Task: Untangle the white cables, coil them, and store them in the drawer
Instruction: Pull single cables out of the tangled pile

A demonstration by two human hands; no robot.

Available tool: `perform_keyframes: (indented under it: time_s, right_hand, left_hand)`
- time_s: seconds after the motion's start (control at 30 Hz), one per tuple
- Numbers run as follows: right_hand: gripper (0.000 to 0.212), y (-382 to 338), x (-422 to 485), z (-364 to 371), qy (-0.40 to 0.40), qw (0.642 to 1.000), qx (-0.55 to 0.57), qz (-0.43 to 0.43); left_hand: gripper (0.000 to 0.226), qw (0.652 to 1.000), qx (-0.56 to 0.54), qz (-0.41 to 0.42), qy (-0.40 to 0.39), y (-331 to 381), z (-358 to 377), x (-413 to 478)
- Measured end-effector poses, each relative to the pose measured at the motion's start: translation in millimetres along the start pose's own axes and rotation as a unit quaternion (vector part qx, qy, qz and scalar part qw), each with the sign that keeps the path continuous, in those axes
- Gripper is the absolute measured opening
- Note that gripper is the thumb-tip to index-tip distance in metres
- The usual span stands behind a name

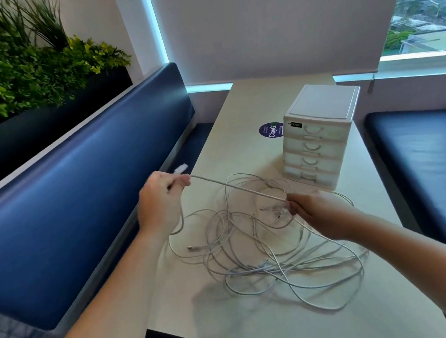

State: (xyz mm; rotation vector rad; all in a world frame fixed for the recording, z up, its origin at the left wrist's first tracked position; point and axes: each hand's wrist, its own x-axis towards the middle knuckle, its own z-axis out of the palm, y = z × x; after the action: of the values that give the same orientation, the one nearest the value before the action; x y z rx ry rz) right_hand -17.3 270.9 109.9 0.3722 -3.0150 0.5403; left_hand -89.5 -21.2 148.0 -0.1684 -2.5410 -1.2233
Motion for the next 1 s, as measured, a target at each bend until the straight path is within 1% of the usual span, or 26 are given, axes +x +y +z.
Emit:
perform_keyframes:
  time_s: [0.1,0.23,0.33,0.43,0.47,0.53,0.6,0.67,0.73,0.8,0.87,0.93,1.0]
  right_hand:
    - [0.022,15,3,0,-0.007,0.999,0.03,0.016]
    - [0.021,28,10,4,-0.006,0.999,0.038,0.031]
    - [0.024,28,16,4,-0.004,0.998,0.052,0.037]
    - [0.029,31,22,1,0.008,0.997,0.051,0.05]
    - [0.029,33,23,0,0.011,0.997,0.048,0.052]
    - [0.028,37,25,-2,0.003,0.998,0.039,0.049]
    - [0.026,38,24,-3,-0.025,0.999,0.016,0.041]
    - [0.024,38,24,-4,-0.066,0.997,-0.029,0.023]
    - [0.025,39,22,-3,-0.116,0.991,-0.073,0.008]
    - [0.024,43,21,1,-0.162,0.981,-0.107,0.0]
    - [0.022,46,19,6,-0.195,0.97,-0.144,-0.008]
    - [0.023,47,19,9,-0.208,0.963,-0.17,-0.024]
    - [0.023,46,18,8,-0.2,0.966,-0.162,-0.035]
  left_hand:
    - [0.019,0.998,-0.006,-0.027,0.06,-10,-12,6]
    - [0.02,0.994,-0.022,-0.035,0.096,-10,-18,5]
    - [0.02,0.995,-0.016,-0.033,0.094,-10,-17,-1]
    - [0.017,0.998,-0.007,-0.029,0.06,-10,-18,-3]
    - [0.019,0.998,0.0,-0.035,0.049,-9,-19,-4]
    - [0.035,0.997,-0.004,-0.054,0.046,-8,-22,-3]
    - [0.042,0.992,-0.071,-0.087,0.058,-3,-25,-1]
    - [0.034,0.974,-0.177,-0.124,0.07,2,-25,0]
    - [0.022,0.953,-0.243,-0.158,0.09,10,-26,0]
    - [0.02,0.943,-0.273,-0.163,0.102,18,-27,1]
    - [0.02,0.938,-0.288,-0.169,0.096,25,-26,2]
    - [0.02,0.941,-0.285,-0.162,0.086,30,-25,2]
    - [0.015,0.954,-0.26,-0.137,0.058,34,-22,1]
